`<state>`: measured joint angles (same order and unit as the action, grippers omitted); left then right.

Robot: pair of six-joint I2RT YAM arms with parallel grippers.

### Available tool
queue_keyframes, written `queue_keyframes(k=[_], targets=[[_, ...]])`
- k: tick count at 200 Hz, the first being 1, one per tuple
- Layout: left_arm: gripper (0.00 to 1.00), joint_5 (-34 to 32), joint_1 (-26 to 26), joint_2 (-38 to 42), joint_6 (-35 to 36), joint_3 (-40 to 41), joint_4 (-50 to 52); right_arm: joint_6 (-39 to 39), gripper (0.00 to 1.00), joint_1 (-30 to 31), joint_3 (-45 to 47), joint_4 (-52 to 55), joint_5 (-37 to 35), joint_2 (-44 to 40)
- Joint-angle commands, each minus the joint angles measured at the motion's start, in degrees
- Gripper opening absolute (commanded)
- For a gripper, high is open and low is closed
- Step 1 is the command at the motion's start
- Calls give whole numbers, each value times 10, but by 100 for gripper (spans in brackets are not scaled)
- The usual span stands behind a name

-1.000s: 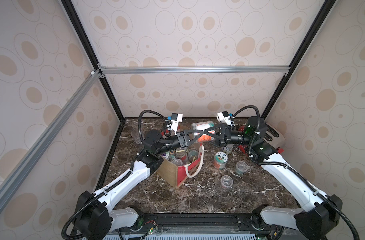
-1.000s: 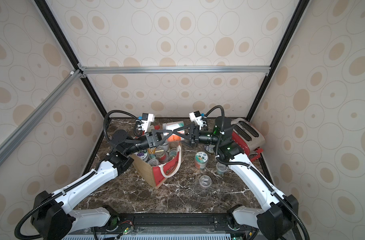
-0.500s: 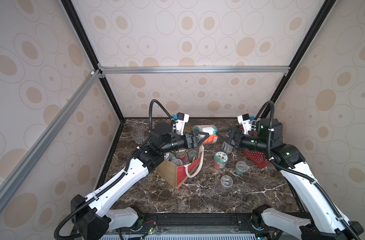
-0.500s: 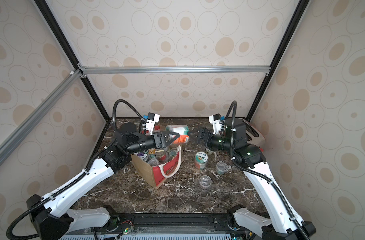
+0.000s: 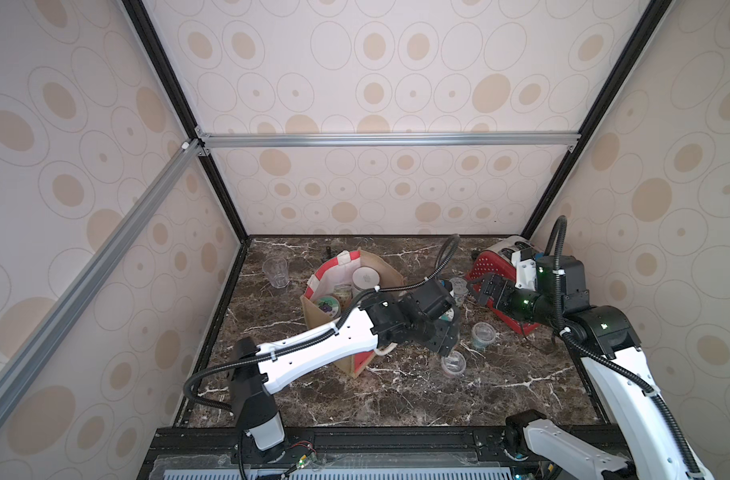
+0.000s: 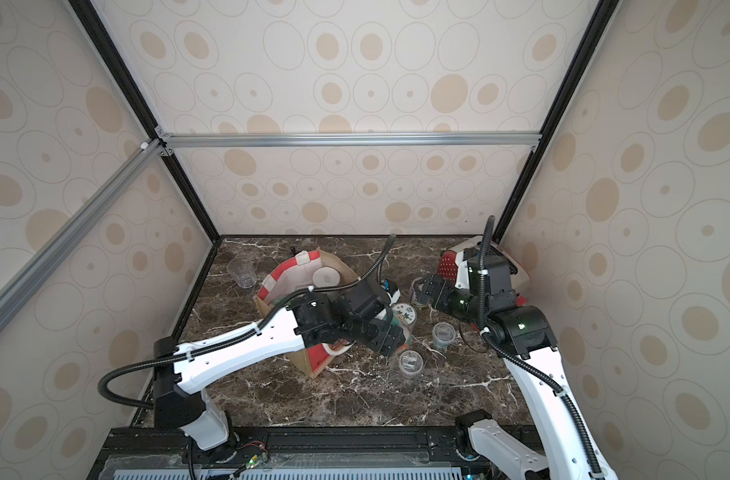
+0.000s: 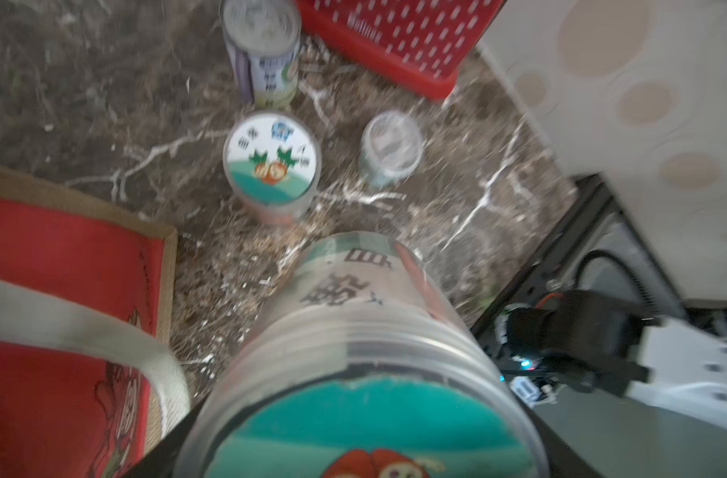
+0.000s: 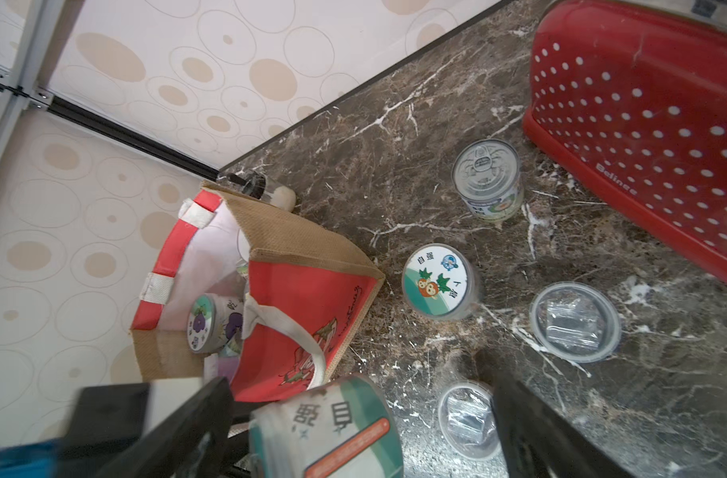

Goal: Take out the seed jars from the canvas bag
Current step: Place the seed jar at the center of the board.

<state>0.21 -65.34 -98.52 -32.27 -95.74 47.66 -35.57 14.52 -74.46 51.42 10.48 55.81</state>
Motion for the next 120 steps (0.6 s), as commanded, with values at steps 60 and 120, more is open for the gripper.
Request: queue_keyframes(k=[60,120], targets=[[44,-104,-12,-98,30,-23,99,17,100,-19,14,15,-4,0],[44,-66,-9,-188,52,-80,77,23,100,-42,15,18,6,-5]])
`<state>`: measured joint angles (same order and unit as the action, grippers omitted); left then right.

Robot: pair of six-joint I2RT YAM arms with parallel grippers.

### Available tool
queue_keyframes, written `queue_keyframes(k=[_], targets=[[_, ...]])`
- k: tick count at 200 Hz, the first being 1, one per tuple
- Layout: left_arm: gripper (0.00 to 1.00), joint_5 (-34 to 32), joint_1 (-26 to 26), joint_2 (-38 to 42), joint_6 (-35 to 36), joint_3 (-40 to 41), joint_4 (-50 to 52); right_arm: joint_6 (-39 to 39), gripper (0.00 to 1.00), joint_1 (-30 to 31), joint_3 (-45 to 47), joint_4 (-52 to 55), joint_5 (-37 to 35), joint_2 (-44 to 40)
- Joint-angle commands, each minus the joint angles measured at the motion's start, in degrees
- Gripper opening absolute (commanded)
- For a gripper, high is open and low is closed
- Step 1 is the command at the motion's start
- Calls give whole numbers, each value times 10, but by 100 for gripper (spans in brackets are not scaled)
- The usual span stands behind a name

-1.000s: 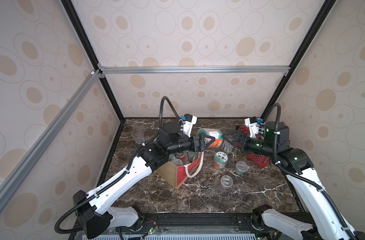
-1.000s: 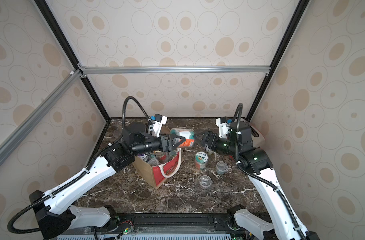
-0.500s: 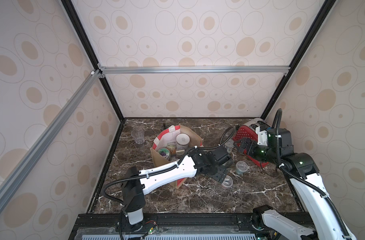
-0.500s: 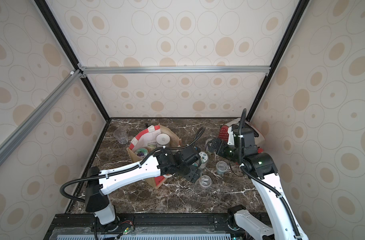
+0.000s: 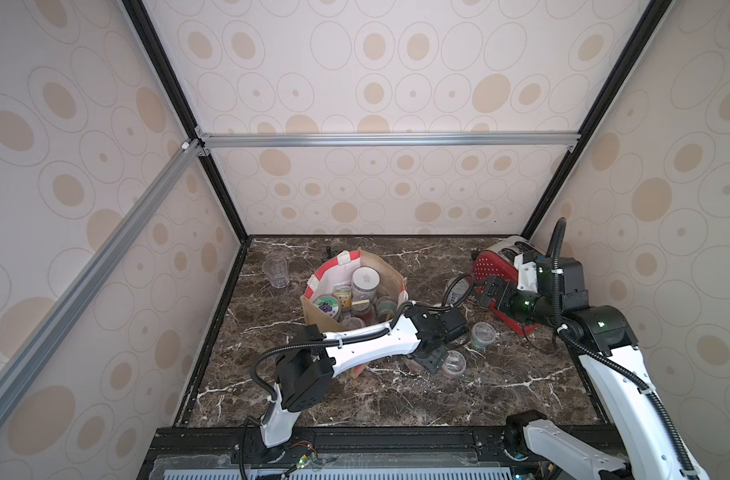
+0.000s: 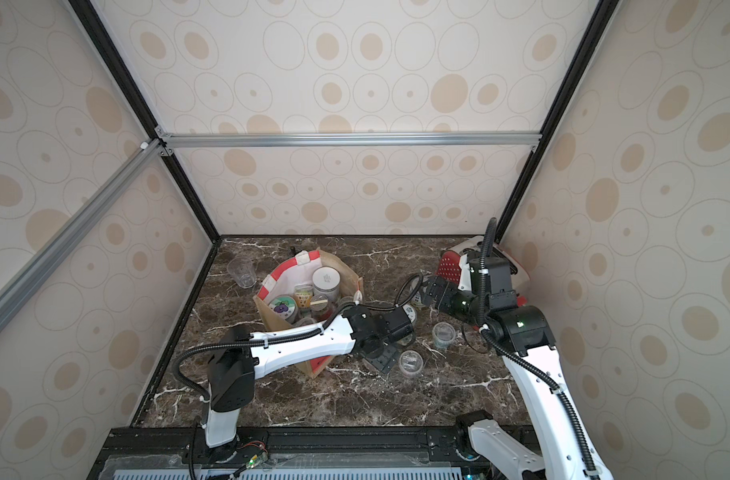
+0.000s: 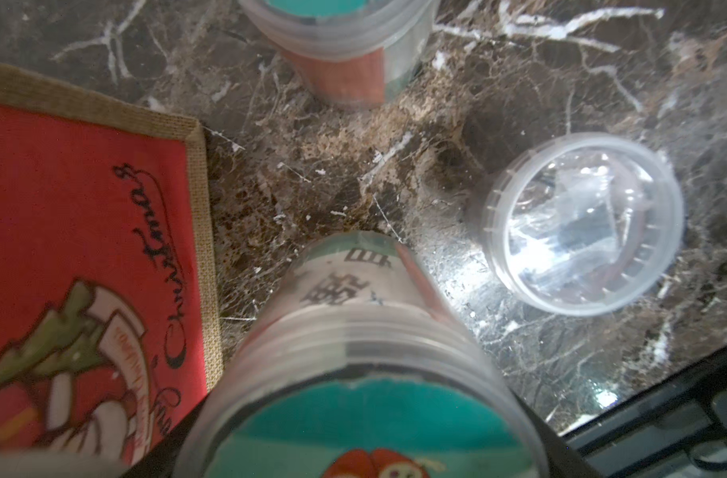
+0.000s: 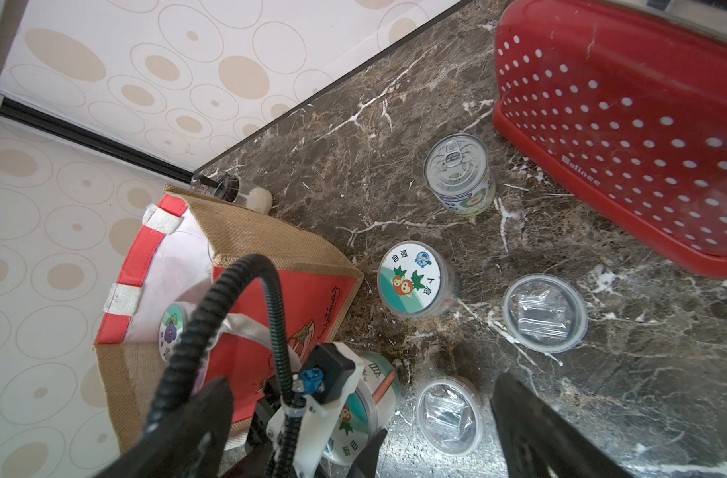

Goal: Take out the seed jars from the canvas bag
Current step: Place the seed jar at the center of the board.

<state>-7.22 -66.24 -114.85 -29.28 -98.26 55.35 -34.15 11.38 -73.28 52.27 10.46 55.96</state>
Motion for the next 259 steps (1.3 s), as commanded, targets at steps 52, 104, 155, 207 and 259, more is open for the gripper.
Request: queue_keyframes(k=[52,104,155,207,259], targets=[[44,54,1,-84,33,-125,-23,18,100,-20,-8,19,12,-8],[44,81,8,-138,33,-202,-36,20,100,-26,-4,18,18,-9],[63,84,14,-149,31,-202,-31,26,100,-29,-6,26,17,-11],[98,121,11,-72,9,-204,-51,25,100,-29,-15,31,19,-12],[98,75,18,41,4,-197,-5,23,100,-29,-5,34,23,-18]])
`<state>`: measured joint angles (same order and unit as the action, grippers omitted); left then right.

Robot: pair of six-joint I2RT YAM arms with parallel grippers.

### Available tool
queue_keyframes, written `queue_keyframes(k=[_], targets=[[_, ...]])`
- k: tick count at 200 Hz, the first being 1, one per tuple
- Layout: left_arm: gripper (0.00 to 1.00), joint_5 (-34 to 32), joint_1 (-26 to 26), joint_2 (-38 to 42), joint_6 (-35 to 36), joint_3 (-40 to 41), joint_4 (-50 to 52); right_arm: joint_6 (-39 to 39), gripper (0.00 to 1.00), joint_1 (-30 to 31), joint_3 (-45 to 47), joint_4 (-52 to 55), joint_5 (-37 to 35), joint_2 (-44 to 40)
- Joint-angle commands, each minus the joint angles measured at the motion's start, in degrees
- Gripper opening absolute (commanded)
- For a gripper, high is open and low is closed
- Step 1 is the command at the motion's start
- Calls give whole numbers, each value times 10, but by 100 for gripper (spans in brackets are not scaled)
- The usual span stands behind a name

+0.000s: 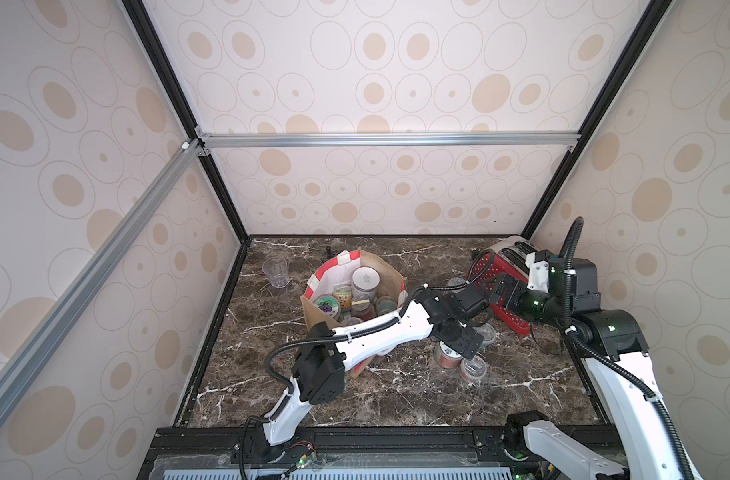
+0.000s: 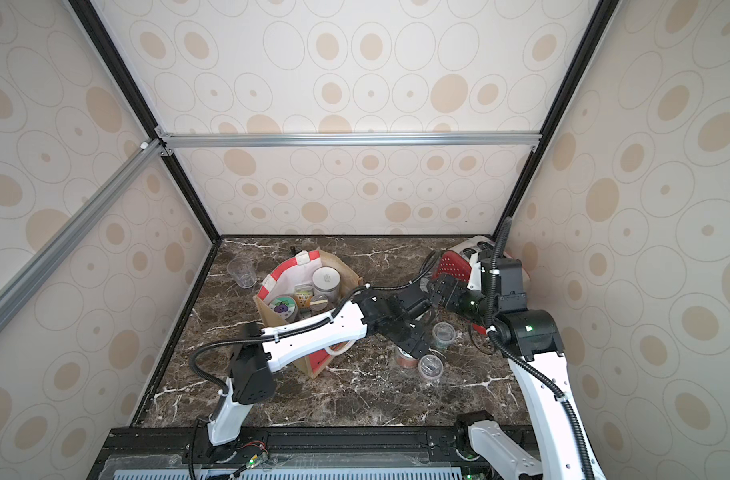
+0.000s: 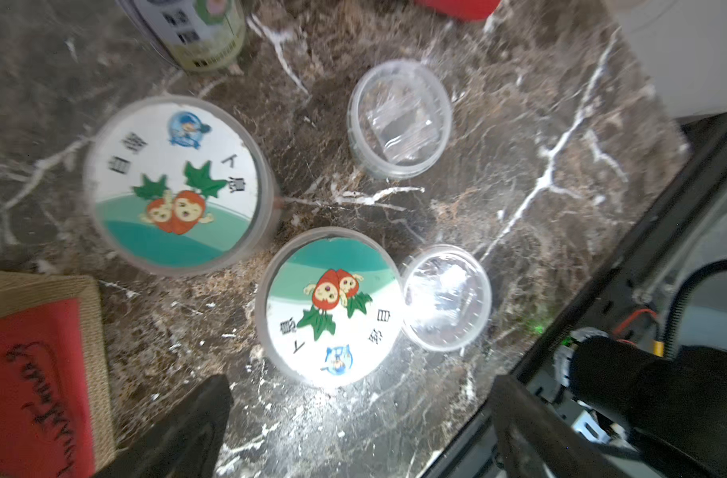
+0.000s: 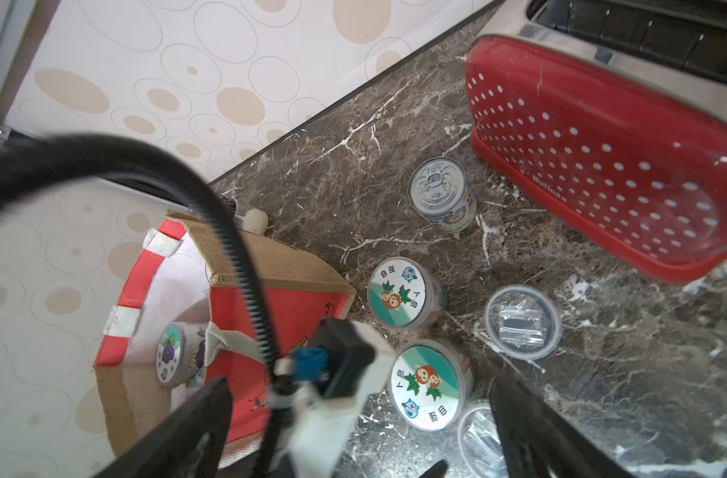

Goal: Take out the seed jars from the canvas bag
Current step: Place the seed jar at the center of the board, then pick up the seed jar from the canvas bag.

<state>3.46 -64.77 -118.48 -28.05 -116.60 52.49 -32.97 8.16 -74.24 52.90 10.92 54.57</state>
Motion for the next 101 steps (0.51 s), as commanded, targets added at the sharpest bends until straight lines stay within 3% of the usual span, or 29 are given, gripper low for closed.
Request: queue_keyframes(k=[1,32,54,79,101], targets=[[98,-33,3,80,-8,-14,24,11,100,3,4,27,18,-4],[98,-72,27,166,-13,-20,65,8,100,3,17,14,35,-5],[98,-103,73,228,-4,-19,94,6,100,3,31,-11,85,6],[98,-119,174,291,22,30,109,-6,100,7,39,-58,168,26],[98,-120,278,325,58,86,99,0,100,54,11,-66,163,54]])
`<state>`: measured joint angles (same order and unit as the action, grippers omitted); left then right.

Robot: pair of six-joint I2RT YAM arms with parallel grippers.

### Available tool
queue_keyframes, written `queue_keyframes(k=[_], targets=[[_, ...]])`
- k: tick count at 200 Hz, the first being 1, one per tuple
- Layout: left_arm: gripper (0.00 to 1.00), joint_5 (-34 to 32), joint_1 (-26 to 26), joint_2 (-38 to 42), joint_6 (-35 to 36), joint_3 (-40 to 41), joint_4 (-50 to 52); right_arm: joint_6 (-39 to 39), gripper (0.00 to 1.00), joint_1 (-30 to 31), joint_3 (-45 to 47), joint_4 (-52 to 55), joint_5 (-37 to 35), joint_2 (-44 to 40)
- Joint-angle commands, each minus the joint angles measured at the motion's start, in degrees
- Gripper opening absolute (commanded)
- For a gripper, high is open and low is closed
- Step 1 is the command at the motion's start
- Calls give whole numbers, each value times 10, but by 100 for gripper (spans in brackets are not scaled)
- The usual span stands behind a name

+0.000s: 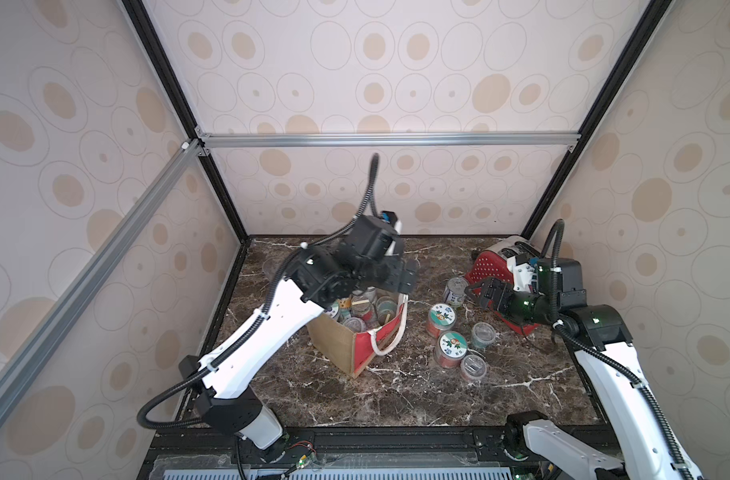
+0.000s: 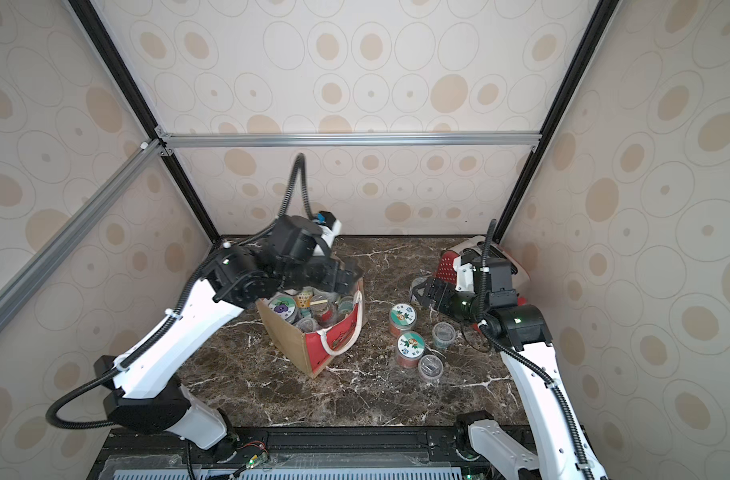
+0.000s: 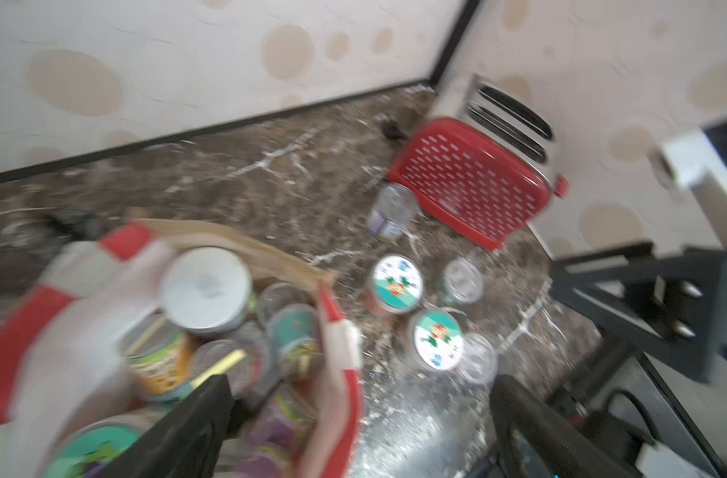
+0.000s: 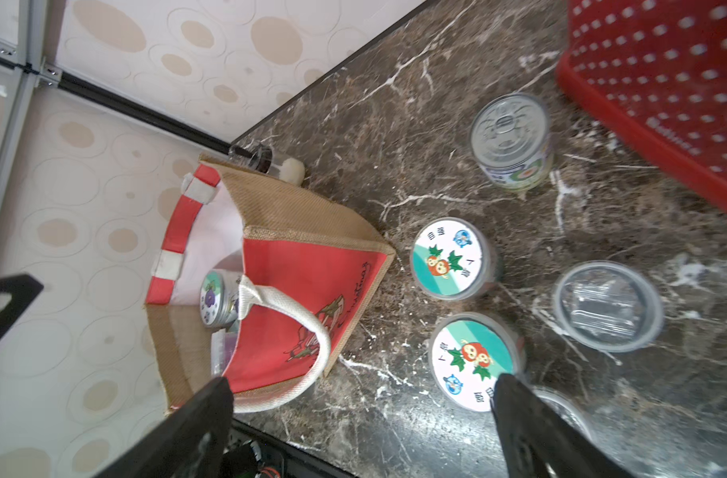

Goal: Take out the seed jars from the canvas bag
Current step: Pick up the seed jar from the canvas bag.

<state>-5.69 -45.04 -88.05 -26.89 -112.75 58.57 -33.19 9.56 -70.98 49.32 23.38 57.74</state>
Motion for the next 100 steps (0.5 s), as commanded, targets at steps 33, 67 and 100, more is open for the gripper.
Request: queue_keyframes(k=[33,67,100], targets=[[98,-23,201,36,75,108,9,38,100,173,-120,-3,-5,111],[98,-1,254,45,75,180,-49,77,100,296,-246,39,-71,234],[98,20,277,71,67,239,-89,91,100,355,-348,81,-133,359]])
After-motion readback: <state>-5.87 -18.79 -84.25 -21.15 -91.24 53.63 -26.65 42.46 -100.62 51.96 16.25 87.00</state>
